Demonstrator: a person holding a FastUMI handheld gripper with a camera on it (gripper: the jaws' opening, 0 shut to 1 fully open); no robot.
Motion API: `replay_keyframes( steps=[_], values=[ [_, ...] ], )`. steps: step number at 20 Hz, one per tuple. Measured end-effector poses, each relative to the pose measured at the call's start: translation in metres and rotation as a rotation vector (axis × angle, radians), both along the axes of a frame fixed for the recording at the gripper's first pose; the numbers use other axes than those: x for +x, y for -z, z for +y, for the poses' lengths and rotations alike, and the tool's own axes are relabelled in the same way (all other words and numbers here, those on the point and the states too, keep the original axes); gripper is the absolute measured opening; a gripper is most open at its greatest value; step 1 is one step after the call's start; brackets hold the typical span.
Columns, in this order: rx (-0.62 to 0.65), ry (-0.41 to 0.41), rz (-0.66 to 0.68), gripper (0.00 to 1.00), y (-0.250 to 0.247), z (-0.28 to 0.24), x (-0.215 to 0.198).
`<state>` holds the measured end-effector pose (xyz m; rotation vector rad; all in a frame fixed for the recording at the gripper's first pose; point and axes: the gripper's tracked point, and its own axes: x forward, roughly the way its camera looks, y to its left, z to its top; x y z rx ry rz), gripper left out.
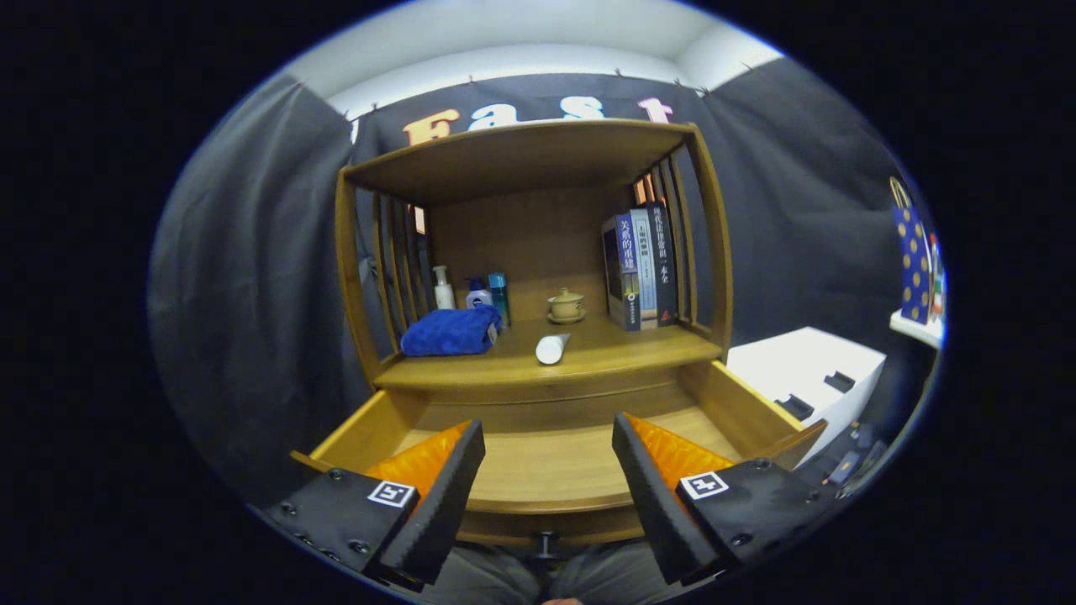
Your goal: Pull open the drawer, take out the items inside it, and place them on the countertop above the cabinet.
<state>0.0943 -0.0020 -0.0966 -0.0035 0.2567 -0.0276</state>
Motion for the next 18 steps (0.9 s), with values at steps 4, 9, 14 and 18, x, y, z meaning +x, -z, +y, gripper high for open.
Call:
replay_keyframes(
  steps=[4,9,14,18],
  values=[
    [-0.020,-0.035,-0.013,0.99,0.040,0.016,-0.037],
    [-0.059,-0.039,0.012,0.99,0.080,0.011,-0.049],
    [-0.077,-0.046,0.023,0.98,0.100,0.016,-0.046],
    [-0.045,0.016,0.027,0.97,0.108,0.006,-0.040]
  ],
)
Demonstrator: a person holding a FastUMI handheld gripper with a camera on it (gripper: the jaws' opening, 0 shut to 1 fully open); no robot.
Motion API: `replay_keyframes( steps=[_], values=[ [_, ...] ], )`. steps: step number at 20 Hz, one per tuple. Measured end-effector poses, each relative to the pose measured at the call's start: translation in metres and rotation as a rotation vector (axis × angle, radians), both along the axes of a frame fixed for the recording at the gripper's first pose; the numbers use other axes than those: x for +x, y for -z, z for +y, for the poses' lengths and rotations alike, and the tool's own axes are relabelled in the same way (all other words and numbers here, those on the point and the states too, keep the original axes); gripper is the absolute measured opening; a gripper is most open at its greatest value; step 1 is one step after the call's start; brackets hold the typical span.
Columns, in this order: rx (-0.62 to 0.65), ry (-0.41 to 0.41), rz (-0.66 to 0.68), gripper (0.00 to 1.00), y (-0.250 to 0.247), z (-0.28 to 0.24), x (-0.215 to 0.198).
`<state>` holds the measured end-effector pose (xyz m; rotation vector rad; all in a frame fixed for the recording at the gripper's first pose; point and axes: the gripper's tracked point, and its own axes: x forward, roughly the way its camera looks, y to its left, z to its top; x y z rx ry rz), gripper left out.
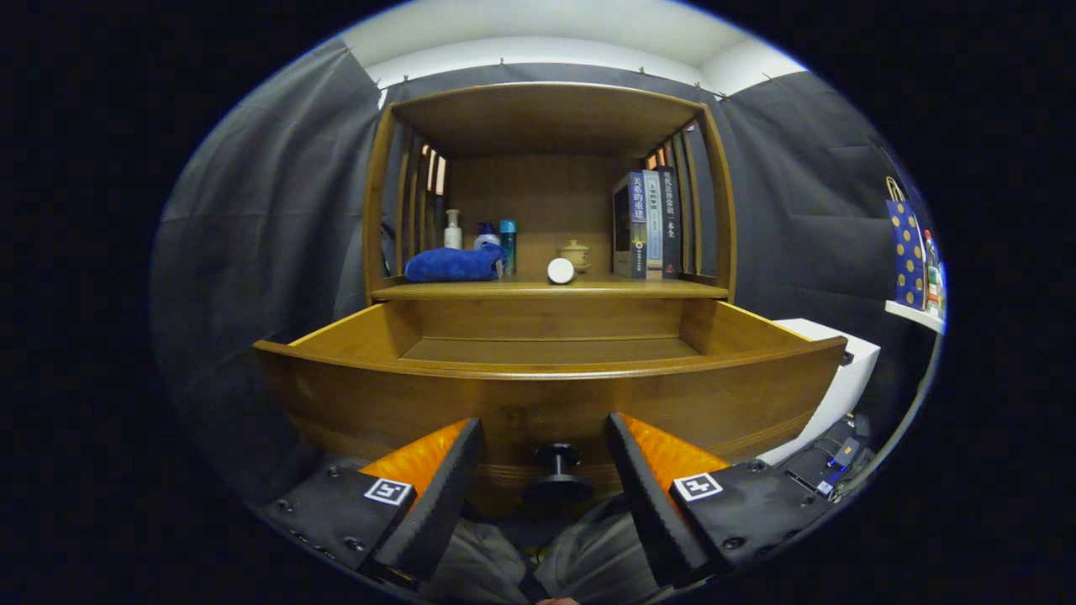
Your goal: Pull open the drawer, take out the items inside it, and place them on the countertop above the cabinet.
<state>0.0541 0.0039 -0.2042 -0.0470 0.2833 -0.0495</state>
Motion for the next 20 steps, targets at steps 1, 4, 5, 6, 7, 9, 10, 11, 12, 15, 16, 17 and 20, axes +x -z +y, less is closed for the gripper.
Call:
replay_keyframes(
  steps=[1,4,5,6,7,9,10,11,12,15,16,17,20],
  values=[
    [0.004,-0.002,0.001,0.97,0.001,-0.001,0.004],
    [0.026,-0.002,0.001,0.98,0.000,-0.002,0.012],
    [0.012,-0.005,-0.002,0.98,0.000,-0.001,0.016],
    [-0.002,-0.009,-0.011,0.98,-0.002,0.000,0.021],
    [-0.009,-0.011,-0.011,0.98,-0.001,-0.001,0.026],
    [0.001,-0.004,-0.014,0.98,-0.001,-0.002,0.037],
    [0.003,-0.002,-0.013,0.98,0.000,-0.001,0.043],
    [-0.002,-0.001,-0.021,0.98,-0.001,0.001,0.050],
    [-0.009,0.000,-0.021,0.98,0.000,0.002,0.058],
    [-0.013,0.006,-0.051,0.98,-0.006,0.002,0.085],
    [-0.014,0.006,-0.045,0.98,-0.004,0.003,0.092],
    [-0.011,0.003,-0.041,0.98,-0.004,0.003,0.097],
    [-0.008,-0.005,-0.042,0.98,-0.004,0.001,0.117]
  ],
)
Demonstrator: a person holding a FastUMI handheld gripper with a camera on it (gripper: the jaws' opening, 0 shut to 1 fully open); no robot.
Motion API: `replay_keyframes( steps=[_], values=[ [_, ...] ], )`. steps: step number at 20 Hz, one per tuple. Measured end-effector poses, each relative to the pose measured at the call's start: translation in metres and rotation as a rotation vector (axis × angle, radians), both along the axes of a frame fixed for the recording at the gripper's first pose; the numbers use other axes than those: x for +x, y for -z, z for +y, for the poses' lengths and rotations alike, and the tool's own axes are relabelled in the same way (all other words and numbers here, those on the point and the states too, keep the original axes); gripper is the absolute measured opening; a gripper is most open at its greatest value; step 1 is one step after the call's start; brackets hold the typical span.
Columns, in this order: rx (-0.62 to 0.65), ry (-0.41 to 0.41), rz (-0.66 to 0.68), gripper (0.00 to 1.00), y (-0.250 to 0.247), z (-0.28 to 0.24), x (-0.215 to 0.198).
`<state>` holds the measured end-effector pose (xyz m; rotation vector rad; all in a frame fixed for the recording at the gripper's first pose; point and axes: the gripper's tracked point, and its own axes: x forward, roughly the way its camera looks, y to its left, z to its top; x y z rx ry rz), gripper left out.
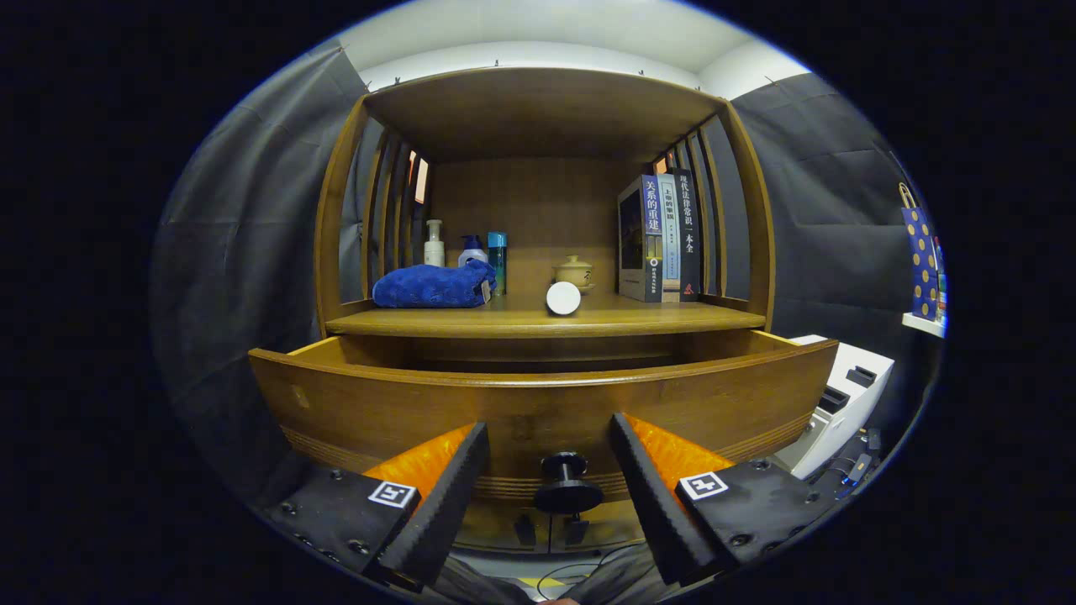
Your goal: Pull open the drawer, take out the items inside it, and place them on the countertop above the cabinet.
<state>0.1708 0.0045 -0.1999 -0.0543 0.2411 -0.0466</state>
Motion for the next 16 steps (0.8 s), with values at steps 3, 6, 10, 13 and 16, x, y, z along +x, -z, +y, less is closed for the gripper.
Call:
replay_keyframes(
  steps=[3,6,10,13,16],
  values=[
    [-0.008,-0.004,-0.002,0.98,0.003,-0.002,0.022],
    [-0.005,-0.004,-0.006,0.98,0.007,-0.002,0.044],
    [0.002,-0.004,-0.001,0.98,0.010,-0.002,0.069],
    [-0.005,-0.006,0.000,0.98,0.011,-0.004,0.083],
    [0.001,-0.002,0.010,0.98,0.011,-0.003,0.091]
  ],
)
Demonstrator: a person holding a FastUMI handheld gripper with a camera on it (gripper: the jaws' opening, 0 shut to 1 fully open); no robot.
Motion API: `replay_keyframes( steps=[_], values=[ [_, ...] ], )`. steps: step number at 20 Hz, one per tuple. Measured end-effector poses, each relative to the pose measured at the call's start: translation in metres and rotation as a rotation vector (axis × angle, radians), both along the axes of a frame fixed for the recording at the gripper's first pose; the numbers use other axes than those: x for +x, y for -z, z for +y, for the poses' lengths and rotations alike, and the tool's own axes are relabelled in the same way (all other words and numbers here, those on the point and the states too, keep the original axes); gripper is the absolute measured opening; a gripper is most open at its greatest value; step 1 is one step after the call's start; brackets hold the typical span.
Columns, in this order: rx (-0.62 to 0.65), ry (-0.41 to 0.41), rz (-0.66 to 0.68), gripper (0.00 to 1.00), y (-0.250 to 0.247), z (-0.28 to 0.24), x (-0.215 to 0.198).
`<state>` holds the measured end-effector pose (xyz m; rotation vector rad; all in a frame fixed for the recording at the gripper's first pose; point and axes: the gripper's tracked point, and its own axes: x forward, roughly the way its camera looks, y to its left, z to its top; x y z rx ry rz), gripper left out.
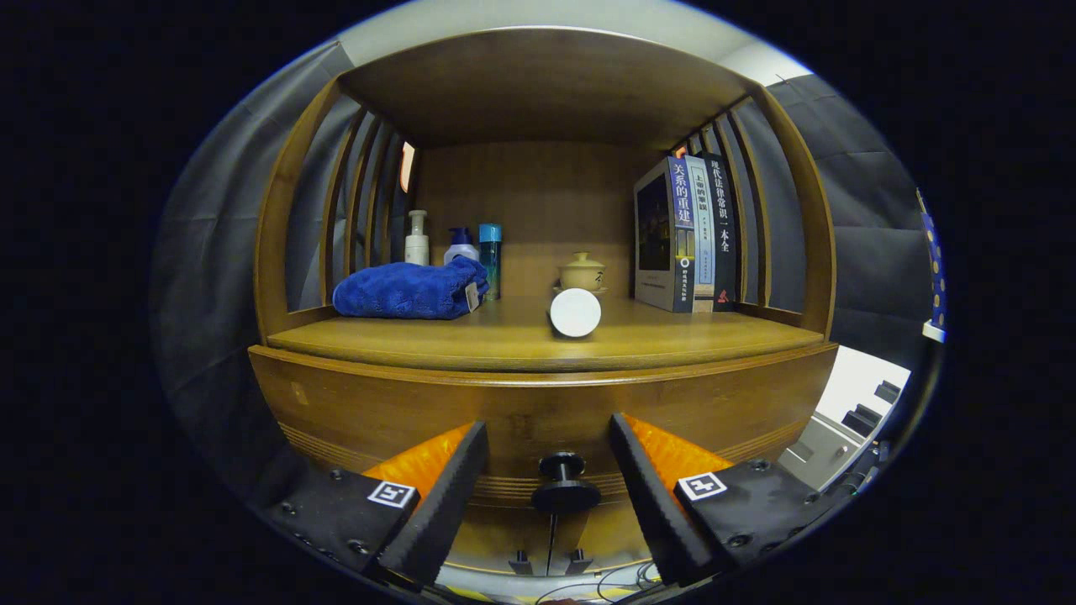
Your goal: Pull open the drawer, take out the items inside it, and place them on the countertop above the cabinet.
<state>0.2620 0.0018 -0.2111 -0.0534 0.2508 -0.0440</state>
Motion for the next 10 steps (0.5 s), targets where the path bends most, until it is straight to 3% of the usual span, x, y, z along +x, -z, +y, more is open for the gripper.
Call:
replay_keyframes(
  steps=[6,10],
  values=[
    [-0.009,0.006,-0.007,0.98,0.002,-0.003,0.009],
    [-0.001,0.021,-0.067,0.98,-0.030,-0.009,0.004]
  ],
)
